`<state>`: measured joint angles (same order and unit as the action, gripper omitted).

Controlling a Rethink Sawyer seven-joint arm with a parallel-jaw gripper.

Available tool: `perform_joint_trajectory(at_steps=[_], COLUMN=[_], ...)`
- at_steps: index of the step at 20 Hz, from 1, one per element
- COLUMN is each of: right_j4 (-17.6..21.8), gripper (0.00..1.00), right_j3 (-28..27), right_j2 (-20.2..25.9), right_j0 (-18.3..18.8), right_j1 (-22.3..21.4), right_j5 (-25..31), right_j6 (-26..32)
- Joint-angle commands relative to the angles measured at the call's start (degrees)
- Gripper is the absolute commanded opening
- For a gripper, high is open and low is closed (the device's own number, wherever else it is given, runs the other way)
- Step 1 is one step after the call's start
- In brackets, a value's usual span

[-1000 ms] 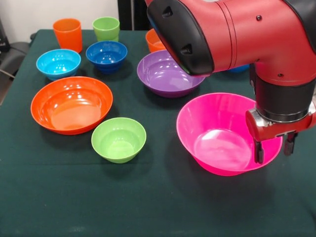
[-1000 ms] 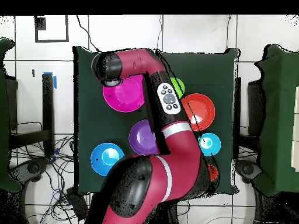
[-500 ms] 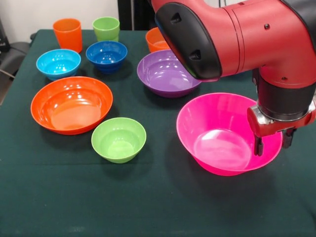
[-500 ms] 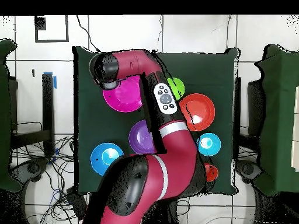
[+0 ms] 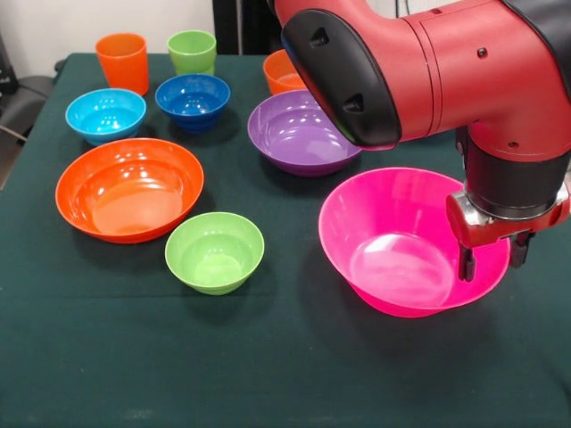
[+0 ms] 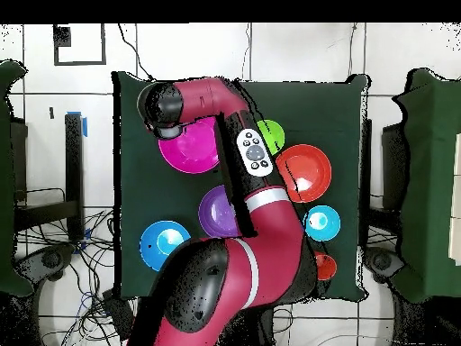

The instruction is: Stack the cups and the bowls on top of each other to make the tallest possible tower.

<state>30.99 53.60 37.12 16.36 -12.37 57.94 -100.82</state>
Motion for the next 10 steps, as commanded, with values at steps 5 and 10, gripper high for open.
perform_joint_trajectory(at_steps=[5, 10], right_j4=[2.54, 2.90], gripper=[1.00, 1.00], right_j3=[-0.07, 0.32], right_j2=[-2.74, -4.20], right_j0=[-1.13, -1.46], right_j1=[-0.01, -0.95], right_j5=[2.95, 2.82], right_j6=[8.69, 6.10])
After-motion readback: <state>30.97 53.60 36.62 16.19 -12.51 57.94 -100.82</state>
